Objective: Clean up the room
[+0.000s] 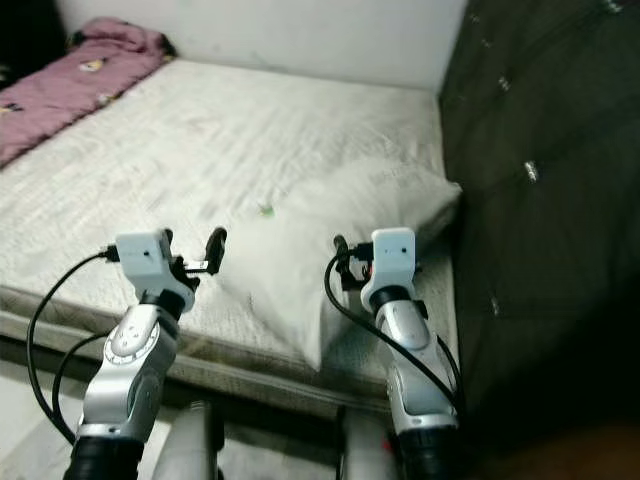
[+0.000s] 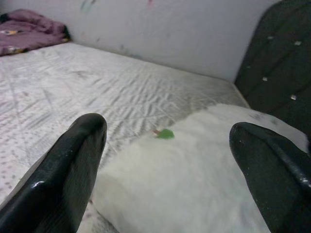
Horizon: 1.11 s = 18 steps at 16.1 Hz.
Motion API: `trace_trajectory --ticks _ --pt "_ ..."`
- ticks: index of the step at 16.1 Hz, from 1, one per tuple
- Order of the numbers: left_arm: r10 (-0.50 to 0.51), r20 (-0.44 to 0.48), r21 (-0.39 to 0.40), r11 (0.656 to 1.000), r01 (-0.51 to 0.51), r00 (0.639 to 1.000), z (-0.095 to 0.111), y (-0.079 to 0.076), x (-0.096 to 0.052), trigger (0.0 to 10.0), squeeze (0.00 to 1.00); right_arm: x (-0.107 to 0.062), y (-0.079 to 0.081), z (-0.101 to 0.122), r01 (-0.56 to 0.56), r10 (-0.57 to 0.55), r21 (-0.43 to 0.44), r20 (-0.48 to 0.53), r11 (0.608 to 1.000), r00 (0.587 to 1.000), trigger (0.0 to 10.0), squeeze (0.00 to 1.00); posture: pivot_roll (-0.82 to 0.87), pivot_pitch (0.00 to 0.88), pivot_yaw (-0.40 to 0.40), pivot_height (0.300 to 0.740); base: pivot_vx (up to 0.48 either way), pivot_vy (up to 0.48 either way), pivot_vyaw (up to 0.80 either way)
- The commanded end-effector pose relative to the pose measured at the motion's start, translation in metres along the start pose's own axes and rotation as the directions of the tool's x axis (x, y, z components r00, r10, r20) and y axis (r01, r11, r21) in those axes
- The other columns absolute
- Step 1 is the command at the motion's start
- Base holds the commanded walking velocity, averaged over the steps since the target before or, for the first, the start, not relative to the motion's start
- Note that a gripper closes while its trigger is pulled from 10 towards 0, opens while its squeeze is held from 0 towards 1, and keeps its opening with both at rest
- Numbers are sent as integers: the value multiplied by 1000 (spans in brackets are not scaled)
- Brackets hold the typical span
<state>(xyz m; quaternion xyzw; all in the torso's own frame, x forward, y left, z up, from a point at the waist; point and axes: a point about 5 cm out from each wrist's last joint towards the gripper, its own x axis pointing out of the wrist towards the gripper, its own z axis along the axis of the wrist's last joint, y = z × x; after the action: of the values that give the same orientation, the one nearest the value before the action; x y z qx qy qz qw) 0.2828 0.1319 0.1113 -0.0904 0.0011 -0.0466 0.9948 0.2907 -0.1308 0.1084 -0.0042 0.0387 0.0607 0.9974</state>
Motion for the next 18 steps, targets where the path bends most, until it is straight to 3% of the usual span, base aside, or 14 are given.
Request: trace_trajectory --ticks 1,10,16,18 --pt "8 7 8 1000 -8 1000 2 0 2 10000 0 1 -1 4 -5 5 -14 18 1000 1000 10000 0 -19 0 -11 608 0 0 0" --pt "8 7 10 1000 -8 1000 2 0 1 10000 0 2 2 4 -27 28 -30 21 999 999 10000 0 -15 0 -14 608 0 0 0" --pt "4 6 13 1000 -4 1000 2 0 2 10000 0 1 5 5 -40 40 -22 27 999 999 10000 0 -14 0 -11 543 0 0 0" --pt "2 6 11 1000 -2 1000 2 0 2 10000 0 0 8 4 -52 52 -17 29 999 998 10000 0 -14 0 -11 543 0 0 0"
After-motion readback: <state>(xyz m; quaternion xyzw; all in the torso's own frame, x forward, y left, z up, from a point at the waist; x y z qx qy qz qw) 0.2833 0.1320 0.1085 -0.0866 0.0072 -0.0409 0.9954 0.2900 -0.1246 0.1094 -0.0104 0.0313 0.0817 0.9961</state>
